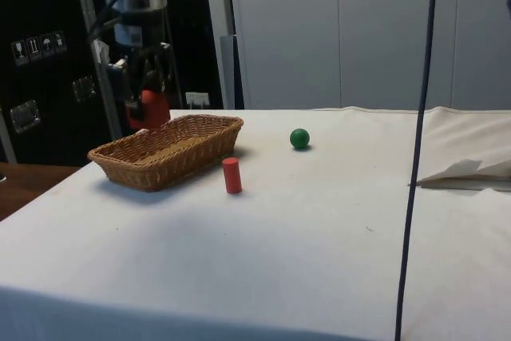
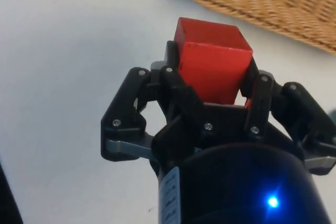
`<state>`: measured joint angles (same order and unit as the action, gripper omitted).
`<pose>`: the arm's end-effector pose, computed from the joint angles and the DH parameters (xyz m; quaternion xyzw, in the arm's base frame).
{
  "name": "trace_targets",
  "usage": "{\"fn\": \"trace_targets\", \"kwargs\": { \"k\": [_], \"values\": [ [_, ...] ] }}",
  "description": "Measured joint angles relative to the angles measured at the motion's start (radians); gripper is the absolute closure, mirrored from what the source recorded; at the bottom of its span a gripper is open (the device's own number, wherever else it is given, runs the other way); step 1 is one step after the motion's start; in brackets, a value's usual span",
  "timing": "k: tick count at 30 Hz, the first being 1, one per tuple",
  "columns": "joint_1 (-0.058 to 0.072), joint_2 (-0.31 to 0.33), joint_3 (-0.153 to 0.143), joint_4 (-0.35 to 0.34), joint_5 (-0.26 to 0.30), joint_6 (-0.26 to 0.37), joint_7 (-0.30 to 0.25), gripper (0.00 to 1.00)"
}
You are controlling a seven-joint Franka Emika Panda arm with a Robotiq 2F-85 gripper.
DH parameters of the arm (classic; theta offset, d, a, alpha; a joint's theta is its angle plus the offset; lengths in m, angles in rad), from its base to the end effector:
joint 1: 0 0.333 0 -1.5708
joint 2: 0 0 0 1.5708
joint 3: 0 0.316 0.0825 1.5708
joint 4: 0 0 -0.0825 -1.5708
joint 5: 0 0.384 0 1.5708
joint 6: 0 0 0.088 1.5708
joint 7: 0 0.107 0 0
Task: Pick up the object to the left of the cylinder and place it into the basket.
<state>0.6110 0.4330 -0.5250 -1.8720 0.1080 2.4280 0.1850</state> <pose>0.6443 0.0815 0.3279 0.9920 -0.0569 0.1002 0.0517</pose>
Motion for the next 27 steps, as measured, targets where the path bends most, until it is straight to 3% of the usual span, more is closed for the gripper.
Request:
{"fn": "trace_targets", "kwargs": {
  "k": [12, 27],
  "values": [
    [-0.022, 0.023, -0.045, 0.025, 0.004, 0.003, -0.057, 1.00],
    [-0.062, 0.170, -0.081, 0.103, 0.090, 0.058, -0.159, 1.00]
  ]
}}
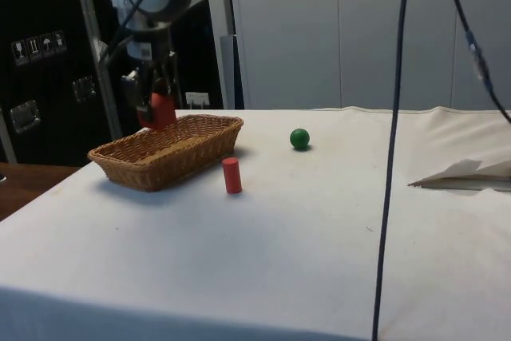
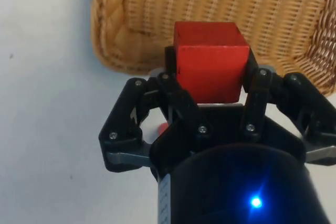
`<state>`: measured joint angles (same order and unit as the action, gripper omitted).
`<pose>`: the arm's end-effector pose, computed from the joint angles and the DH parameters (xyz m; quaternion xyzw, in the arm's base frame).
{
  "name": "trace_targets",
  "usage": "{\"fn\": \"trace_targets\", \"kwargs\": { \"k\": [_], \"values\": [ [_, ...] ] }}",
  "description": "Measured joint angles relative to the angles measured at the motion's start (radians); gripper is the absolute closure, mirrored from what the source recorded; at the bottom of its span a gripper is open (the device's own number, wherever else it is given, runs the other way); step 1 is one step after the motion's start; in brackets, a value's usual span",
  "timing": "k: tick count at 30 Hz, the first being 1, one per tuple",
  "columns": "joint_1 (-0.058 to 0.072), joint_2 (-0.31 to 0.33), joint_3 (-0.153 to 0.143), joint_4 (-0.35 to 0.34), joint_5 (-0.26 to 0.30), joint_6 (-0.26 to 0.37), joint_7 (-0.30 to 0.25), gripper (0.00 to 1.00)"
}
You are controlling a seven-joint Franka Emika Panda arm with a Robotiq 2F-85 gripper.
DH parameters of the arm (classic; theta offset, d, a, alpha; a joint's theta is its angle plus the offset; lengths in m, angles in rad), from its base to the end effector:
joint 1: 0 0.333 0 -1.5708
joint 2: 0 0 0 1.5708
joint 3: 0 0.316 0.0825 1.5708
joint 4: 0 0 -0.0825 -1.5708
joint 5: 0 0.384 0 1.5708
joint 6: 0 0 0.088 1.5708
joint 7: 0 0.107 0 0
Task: Pick up the object to the left of the cylinder and place it into the basket.
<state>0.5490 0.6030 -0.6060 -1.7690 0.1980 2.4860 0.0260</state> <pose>0.6796 0.0063 0.2938 0.9879 -0.0523 0.1134 0.0920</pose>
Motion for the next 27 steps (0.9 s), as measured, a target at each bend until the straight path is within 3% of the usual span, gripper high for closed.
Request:
{"fn": "trace_targets", "kwargs": {
  "k": [10, 27],
  "values": [
    [-0.028, 0.113, -0.022, 0.039, 0.097, 0.050, -0.088, 1.00],
    [-0.057, 0.259, -0.033, 0.099, 0.234, 0.090, -0.173, 1.00]
  ]
}}
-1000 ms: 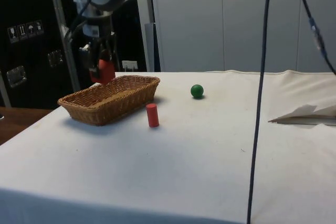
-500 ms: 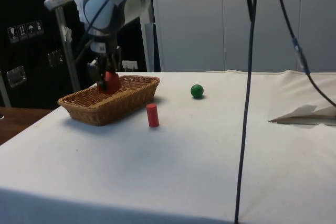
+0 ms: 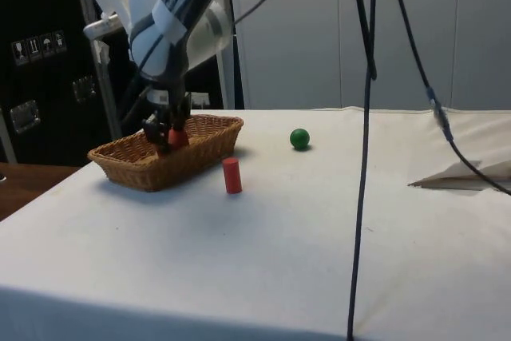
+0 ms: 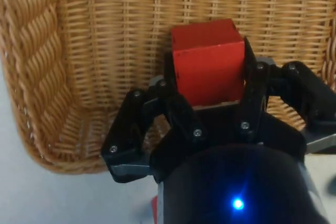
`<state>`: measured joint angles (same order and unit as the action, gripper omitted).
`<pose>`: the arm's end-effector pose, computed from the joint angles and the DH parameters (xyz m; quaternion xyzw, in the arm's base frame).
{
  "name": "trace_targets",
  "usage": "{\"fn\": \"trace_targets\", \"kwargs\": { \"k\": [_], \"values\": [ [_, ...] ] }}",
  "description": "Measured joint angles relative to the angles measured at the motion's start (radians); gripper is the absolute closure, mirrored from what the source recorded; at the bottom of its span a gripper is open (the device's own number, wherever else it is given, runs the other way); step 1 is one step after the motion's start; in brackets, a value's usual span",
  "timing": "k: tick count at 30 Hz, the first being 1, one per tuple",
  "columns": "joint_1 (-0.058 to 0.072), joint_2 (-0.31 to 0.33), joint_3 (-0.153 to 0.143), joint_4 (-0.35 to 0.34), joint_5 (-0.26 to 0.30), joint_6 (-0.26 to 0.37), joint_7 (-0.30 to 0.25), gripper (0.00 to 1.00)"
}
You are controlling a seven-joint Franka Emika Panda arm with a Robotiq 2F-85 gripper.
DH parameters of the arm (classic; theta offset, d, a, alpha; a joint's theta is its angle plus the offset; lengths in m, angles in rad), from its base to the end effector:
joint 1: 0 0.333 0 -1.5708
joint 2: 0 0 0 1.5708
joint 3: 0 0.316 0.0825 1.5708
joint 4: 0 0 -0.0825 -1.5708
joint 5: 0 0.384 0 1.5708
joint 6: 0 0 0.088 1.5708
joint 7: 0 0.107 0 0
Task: Pick up the object to the left of the cylinder and place it into the basket.
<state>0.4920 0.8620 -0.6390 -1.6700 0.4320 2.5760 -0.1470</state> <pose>0.6959 -0.0470 0.1993 0.9868 -0.0568 0.1073 0.1076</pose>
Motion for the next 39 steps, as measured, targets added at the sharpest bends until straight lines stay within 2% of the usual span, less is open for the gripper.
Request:
{"fn": "trace_targets", "kwargs": {
  "k": [3, 4, 5, 6, 10, 11, 13, 14, 24, 39],
  "values": [
    [-0.001, 0.008, -0.001, 0.008, 0.014, 0.000, -0.007, 1.00],
    [-0.001, 0.007, -0.002, 0.009, 0.014, 0.000, -0.007, 0.97],
    [-0.001, 0.007, -0.002, 0.010, 0.014, 0.000, -0.007, 0.91],
    [-0.001, 0.007, -0.002, 0.010, 0.014, 0.000, -0.007, 0.77],
    [-0.001, 0.007, -0.002, 0.010, 0.014, 0.000, -0.007, 0.37],
    [-0.001, 0.007, -0.002, 0.011, 0.014, 0.000, -0.007, 0.37],
    [-0.001, 0.007, -0.002, 0.011, 0.014, 0.000, -0.007, 0.17],
    [-0.001, 0.007, -0.002, 0.011, 0.014, 0.000, -0.007, 0.01],
    [-0.001, 0.007, -0.002, 0.012, 0.014, 0.000, -0.007, 0.00],
    [0.005, -0.021, -0.064, 0.093, 0.014, -0.095, -0.008, 0.00]
  ]
}}
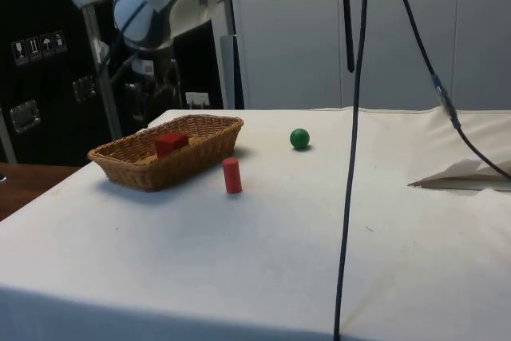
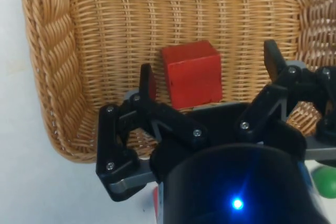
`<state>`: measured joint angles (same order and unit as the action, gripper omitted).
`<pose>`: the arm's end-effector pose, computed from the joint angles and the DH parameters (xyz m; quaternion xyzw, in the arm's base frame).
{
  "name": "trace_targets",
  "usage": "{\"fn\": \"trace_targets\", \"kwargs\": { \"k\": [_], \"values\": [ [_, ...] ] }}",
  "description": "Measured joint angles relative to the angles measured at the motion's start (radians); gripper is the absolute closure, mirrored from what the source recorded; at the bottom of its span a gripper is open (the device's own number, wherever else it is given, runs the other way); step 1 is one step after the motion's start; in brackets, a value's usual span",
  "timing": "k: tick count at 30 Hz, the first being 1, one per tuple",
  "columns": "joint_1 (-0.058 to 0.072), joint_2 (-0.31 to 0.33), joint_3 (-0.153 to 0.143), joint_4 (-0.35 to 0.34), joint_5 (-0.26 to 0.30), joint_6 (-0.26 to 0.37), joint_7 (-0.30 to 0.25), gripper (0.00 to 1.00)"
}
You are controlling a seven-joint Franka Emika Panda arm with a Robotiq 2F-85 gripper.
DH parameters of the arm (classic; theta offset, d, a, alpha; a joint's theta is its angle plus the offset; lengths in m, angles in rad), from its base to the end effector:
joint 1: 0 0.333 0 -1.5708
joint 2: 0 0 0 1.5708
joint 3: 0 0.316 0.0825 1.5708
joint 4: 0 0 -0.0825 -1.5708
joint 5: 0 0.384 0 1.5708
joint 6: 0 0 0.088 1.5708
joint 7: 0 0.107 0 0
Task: Pick up the object to the left of the cylinder and place it into the basket.
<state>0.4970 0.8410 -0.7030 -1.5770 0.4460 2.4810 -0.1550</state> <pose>0.7186 -0.0570 0.2553 0.9846 -0.0638 0.1246 0.1050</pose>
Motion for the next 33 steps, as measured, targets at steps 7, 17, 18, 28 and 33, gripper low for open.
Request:
{"fn": "trace_targets", "kwargs": {
  "k": [7, 17, 18, 28, 33],
  "values": [
    [0.008, -0.026, -0.025, 0.019, -0.001, -0.050, -0.002, 0.00],
    [0.037, -0.129, -0.041, -0.060, -0.010, -0.073, -0.016, 0.00],
    [0.037, -0.129, -0.041, -0.060, -0.010, -0.073, -0.016, 0.00],
    [0.065, -0.218, -0.041, -0.150, -0.031, -0.066, -0.016, 0.00],
    [0.080, -0.245, -0.041, -0.186, -0.038, -0.052, -0.013, 0.00]
  ]
}}
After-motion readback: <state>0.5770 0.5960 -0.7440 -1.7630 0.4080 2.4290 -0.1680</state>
